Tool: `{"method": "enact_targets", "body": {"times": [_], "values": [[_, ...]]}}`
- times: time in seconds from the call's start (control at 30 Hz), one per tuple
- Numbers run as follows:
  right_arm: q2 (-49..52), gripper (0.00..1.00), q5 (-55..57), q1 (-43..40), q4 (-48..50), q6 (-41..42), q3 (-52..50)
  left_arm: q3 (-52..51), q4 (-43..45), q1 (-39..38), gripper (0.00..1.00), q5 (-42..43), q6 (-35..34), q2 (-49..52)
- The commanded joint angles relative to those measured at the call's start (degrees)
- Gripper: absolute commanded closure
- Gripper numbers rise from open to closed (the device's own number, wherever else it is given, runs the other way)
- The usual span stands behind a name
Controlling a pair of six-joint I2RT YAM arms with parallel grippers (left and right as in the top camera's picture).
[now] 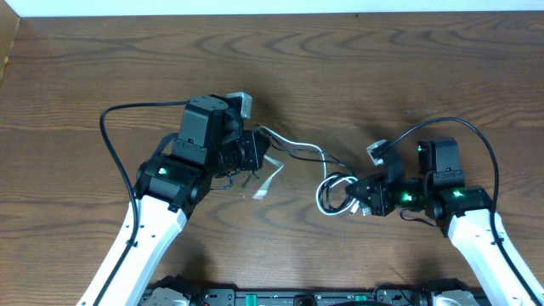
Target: Untangle cables
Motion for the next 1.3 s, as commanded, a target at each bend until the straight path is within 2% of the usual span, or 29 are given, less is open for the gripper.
{"method": "enact_targets", "body": {"times": [0.0,0.03,0.1,0.23,0.3,0.4,0.6,0.67,0.73,0.77,0.87,0.97,1.07,1.27], "values": [[-0.2,0.99,-14.2,-0.1,0.0,-4.7,0.2,0.4,0.0,0.3,0.25,-5.1,0.7,0.2],[-0.2,0.99,-14.6,-0.1,0.0,-4.7,0.2,0.4,-0.2,0.2,0.18,-3.5,0.7,0.2],[-0.2,0.99,-14.5,-0.1,0.2,-4.7,0.2,0.4,-0.8,0.2,0.18,0.0,0.7,0.2],[-0.2,0.99,-14.5,-0.1,1.1,-4.6,0.2,0.4,-2.5,0.1,0.18,13.2,0.9,0.2],[-0.2,0.99,-14.4,-0.1,2.1,-3.6,0.2,0.4,-2.6,-0.4,0.18,22.5,3.6,0.3],[-0.2,0.99,-13.5,-0.1,4.4,-0.6,0.2,0.4,-2.8,-1.4,0.17,27.5,8.3,0.3],[-0.2,0.99,-13.4,-0.1,5.4,1.0,0.2,0.4,-3.0,-2.1,0.16,24.3,9.9,0.3],[-0.2,0.99,-13.4,-0.1,5.5,1.0,0.2,0.4,-3.8,-2.1,0.16,20.7,9.9,0.3],[-0.2,0.99,-13.4,-0.1,5.5,1.0,0.2,0.4,-6.9,-2.1,0.16,11.6,9.9,0.3],[-0.2,0.99,-13.4,-0.1,5.5,1.0,0.2,0.4,-9.6,-2.1,0.16,4.0,9.2,0.3],[-0.2,0.99,-13.1,-0.1,5.5,1.0,0.2,0.4,-14.4,-2.1,0.16,-10.3,4.7,0.3],[-0.2,0.99,-12.7,-0.1,5.5,1.0,0.2,0.4,-17.4,-2.1,0.16,-17.6,1.0,0.3],[-0.2,0.99,-12.7,-0.1,5.5,1.0,0.2,0.4,-16.2,-2.1,0.16,-12.0,0.7,0.3],[-0.2,0.99,-12.5,-0.1,5.5,1.0,0.2,0.4,-6.4,-2.1,0.16,13.4,3.8,0.5]]}}
